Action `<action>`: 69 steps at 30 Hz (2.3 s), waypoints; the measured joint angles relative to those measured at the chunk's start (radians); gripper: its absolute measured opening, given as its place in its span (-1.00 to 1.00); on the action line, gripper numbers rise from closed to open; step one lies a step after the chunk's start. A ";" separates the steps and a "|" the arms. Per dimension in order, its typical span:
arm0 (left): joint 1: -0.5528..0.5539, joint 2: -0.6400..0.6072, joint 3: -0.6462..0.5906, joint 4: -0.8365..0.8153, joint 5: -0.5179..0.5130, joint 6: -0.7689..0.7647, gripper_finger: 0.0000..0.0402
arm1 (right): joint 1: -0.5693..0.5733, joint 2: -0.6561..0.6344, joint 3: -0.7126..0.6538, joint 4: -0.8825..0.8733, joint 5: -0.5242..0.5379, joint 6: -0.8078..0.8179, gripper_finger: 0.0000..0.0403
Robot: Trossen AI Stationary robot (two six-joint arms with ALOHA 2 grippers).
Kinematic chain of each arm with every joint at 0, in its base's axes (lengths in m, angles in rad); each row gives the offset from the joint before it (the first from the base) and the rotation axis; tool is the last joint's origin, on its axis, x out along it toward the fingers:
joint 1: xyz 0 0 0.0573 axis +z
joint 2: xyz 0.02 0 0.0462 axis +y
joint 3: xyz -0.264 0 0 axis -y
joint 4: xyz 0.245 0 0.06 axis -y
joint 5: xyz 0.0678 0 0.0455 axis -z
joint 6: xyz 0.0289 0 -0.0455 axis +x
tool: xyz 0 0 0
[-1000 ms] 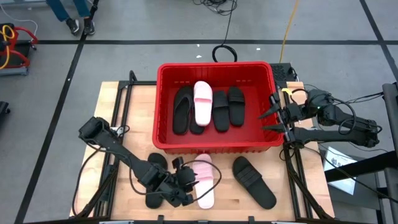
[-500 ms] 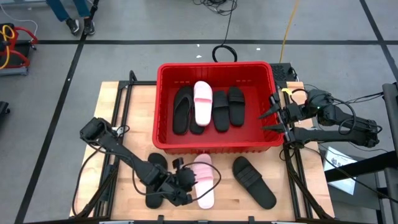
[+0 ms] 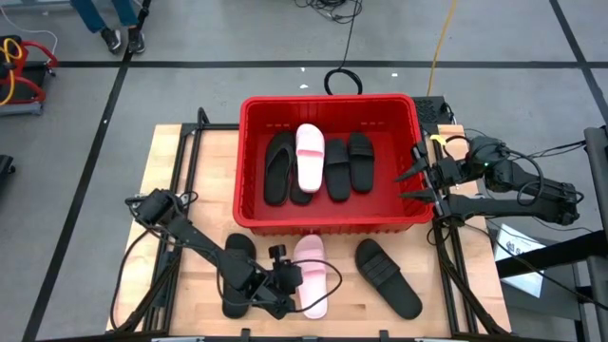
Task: Pick and place slides into bin
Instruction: Put the pink left slide into the red bin
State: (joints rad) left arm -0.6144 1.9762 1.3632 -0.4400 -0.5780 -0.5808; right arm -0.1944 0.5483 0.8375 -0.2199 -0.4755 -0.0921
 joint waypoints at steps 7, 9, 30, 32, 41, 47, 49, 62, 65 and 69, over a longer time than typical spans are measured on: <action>0.013 0.000 0.000 0.000 -0.015 -0.003 -0.35 | 0.000 0.000 0.000 -0.001 0.001 -0.001 -0.21; 0.015 0.000 0.000 0.000 -0.022 -0.005 -0.35 | 0.000 0.000 0.000 -0.002 0.001 0.001 -0.21; 0.033 0.014 0.002 -0.046 0.021 -0.036 -0.35 | 0.000 0.000 0.000 -0.049 0.002 0.001 -0.21; 0.034 0.014 0.002 -0.062 0.024 -0.039 -0.35 | 0.000 0.000 0.000 -0.047 0.002 0.000 -0.21; 0.042 0.013 0.002 -0.117 -0.035 -0.113 -0.35 | 0.000 0.000 0.000 -0.047 0.002 -0.001 -0.21; 0.045 0.013 0.001 -0.120 -0.111 -0.102 -0.35 | 0.000 0.000 0.000 -0.047 0.003 -0.001 -0.21; 0.049 0.013 0.001 -0.121 -0.122 -0.080 -0.35 | 0.000 0.000 0.000 -0.047 0.003 -0.002 -0.21; 0.108 0.011 0.002 -0.140 0.043 -0.111 -0.94 | 0.000 0.000 0.000 -0.047 0.003 -0.002 -0.21; 0.108 0.011 0.018 -0.150 0.056 -0.110 -0.97 | 0.000 0.000 0.000 -0.047 0.003 -0.002 -0.21; 0.113 0.013 0.071 -0.163 0.104 -0.106 -0.98 | 0.000 0.000 0.000 -0.047 0.003 0.002 -0.21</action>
State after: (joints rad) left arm -0.5014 1.9888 1.4343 -0.6033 -0.4743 -0.6868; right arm -0.1944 0.5484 0.8375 -0.2665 -0.4728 -0.0906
